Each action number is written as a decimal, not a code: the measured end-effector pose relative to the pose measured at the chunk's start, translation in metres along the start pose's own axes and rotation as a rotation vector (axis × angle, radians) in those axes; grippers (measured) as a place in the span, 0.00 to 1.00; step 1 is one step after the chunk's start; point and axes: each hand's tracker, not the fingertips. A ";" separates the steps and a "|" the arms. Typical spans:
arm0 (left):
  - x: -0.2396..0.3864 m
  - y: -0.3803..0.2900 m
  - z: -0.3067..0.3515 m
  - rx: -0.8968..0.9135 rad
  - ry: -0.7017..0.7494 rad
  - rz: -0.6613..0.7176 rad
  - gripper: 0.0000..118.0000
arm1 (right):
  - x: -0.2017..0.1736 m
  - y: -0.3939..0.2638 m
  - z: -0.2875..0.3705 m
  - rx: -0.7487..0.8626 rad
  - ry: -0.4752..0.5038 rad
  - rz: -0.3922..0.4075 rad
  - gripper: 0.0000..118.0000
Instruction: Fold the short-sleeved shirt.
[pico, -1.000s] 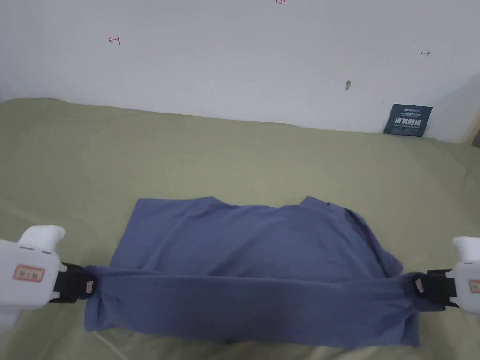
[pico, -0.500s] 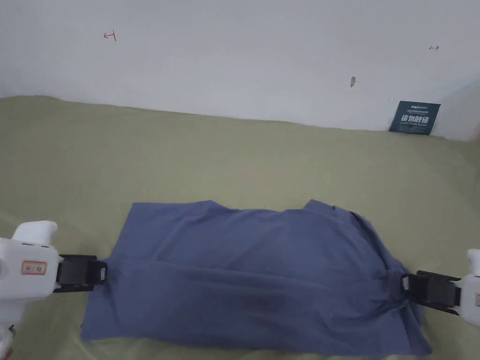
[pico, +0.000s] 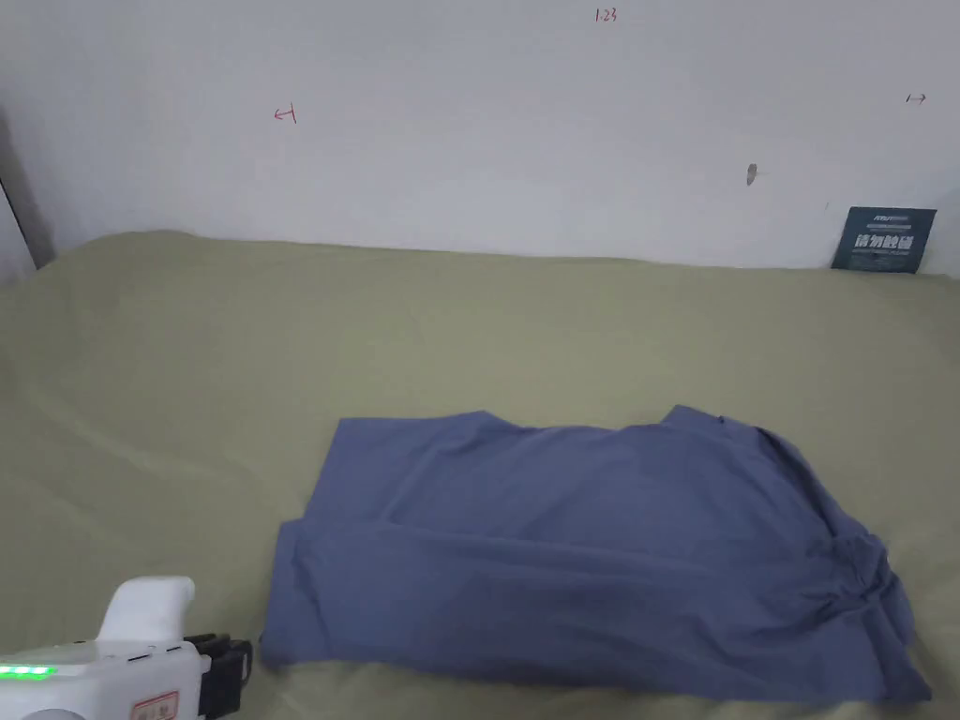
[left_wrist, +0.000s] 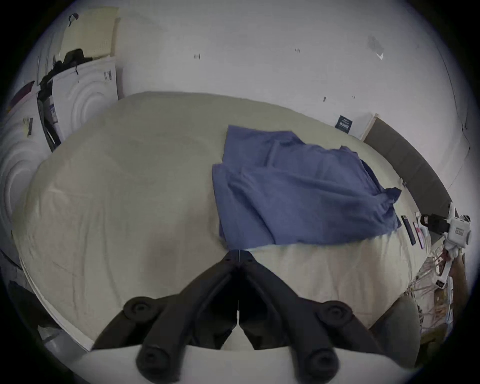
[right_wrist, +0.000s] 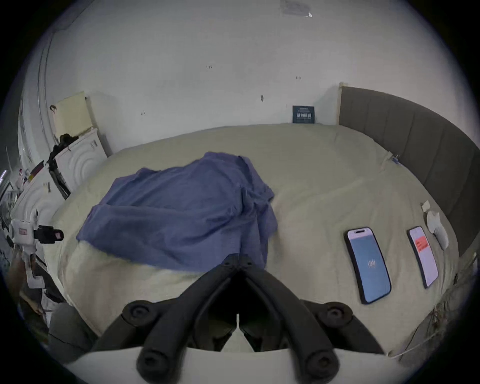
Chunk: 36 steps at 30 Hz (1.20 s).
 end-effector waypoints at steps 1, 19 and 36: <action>0.002 0.004 -0.009 -0.003 0.005 -0.008 0.67 | 0.000 -0.001 0.000 -0.003 0.004 -0.003 0.00; -0.002 0.036 -0.085 -0.041 0.009 -0.010 0.02 | 0.016 0.010 -0.075 -0.073 0.025 -0.126 0.92; -0.003 0.054 -0.021 -0.027 -0.077 -0.080 0.02 | 0.000 0.034 -0.054 -0.113 0.038 0.025 0.08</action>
